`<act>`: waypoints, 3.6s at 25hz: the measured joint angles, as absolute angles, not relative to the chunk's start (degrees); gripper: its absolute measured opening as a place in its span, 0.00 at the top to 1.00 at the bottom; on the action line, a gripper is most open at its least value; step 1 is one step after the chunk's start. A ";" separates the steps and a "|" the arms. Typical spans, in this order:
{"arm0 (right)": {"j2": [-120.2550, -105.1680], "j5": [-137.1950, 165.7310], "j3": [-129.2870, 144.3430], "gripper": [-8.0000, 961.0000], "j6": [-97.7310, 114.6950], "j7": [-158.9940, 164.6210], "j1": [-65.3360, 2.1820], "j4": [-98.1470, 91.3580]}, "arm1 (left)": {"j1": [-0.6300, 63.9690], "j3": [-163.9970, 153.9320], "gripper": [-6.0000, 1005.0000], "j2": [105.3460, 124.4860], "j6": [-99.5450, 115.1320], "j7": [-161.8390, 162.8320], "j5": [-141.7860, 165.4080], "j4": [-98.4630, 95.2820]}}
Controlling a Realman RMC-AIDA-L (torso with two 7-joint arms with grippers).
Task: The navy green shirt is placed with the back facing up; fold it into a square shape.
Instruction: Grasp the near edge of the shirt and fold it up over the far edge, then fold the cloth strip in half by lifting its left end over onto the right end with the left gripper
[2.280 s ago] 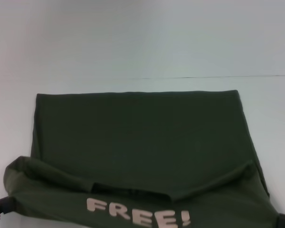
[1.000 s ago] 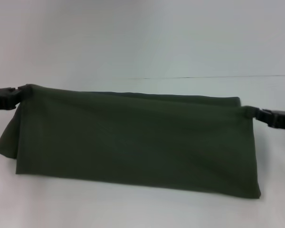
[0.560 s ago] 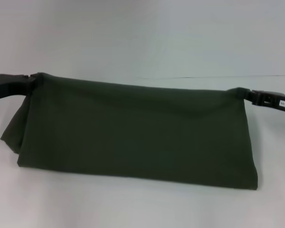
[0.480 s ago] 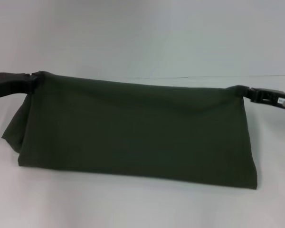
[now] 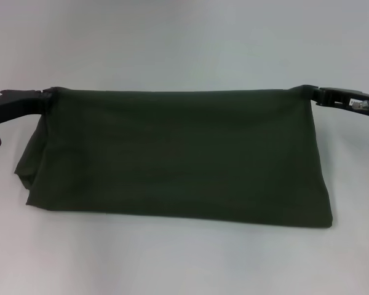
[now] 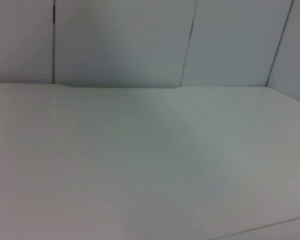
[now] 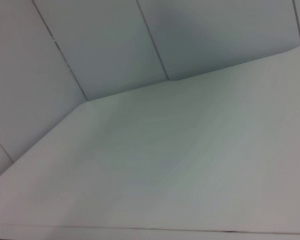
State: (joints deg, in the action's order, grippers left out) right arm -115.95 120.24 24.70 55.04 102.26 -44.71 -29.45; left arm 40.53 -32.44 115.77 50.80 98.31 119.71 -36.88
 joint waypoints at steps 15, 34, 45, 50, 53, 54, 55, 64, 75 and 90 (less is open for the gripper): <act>-116.83 120.03 27.39 0.98 46.92 101.48 -46.36 -26.58 | 41.79 -32.47 1.00 117.89 43.95 97.36 119.51 -36.03; -117.01 113.67 29.57 0.45 49.40 101.73 -43.55 -28.95 | 37.27 -32.01 0.58 121.82 46.22 97.85 115.12 -44.29; -114.85 111.20 31.42 0.16 58.69 109.40 -38.86 -31.25 | 29.98 -31.81 0.20 121.45 73.59 97.63 110.08 -49.77; -112.18 113.96 34.86 0.16 59.81 117.74 -38.56 -31.29 | 27.35 -31.80 0.16 121.05 81.58 96.29 107.67 -49.87; -111.30 114.60 35.58 0.16 62.03 120.72 -38.47 -31.29 | 25.72 -31.82 0.16 121.23 82.34 96.09 106.76 -49.68; -111.07 114.66 35.62 0.16 63.07 121.34 -38.44 -31.29 | 25.31 -31.82 0.15 121.33 82.21 96.09 106.69 -49.62; -110.90 114.68 35.64 0.16 64.24 121.70 -38.41 -31.29 | 24.79 -31.81 0.15 121.45 81.86 96.18 106.70 -49.44; -112.11 114.71 35.69 0.16 67.29 121.72 -38.53 -31.29 | 23.41 -28.98 0.15 120.97 71.59 99.54 107.21 -42.97; -113.33 114.69 35.94 0.16 63.52 121.62 -39.26 -30.94 | 23.30 -29.36 0.16 119.83 64.20 104.59 112.36 -40.47; -113.46 114.70 36.11 0.16 63.18 121.79 -38.93 -30.50 | 26.11 -31.88 0.15 120.11 56.67 104.15 118.63 -38.32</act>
State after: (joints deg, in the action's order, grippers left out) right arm -113.46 114.70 36.11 63.18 121.79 -38.93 -30.50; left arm 26.11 -31.88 120.11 56.67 104.15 118.63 -38.32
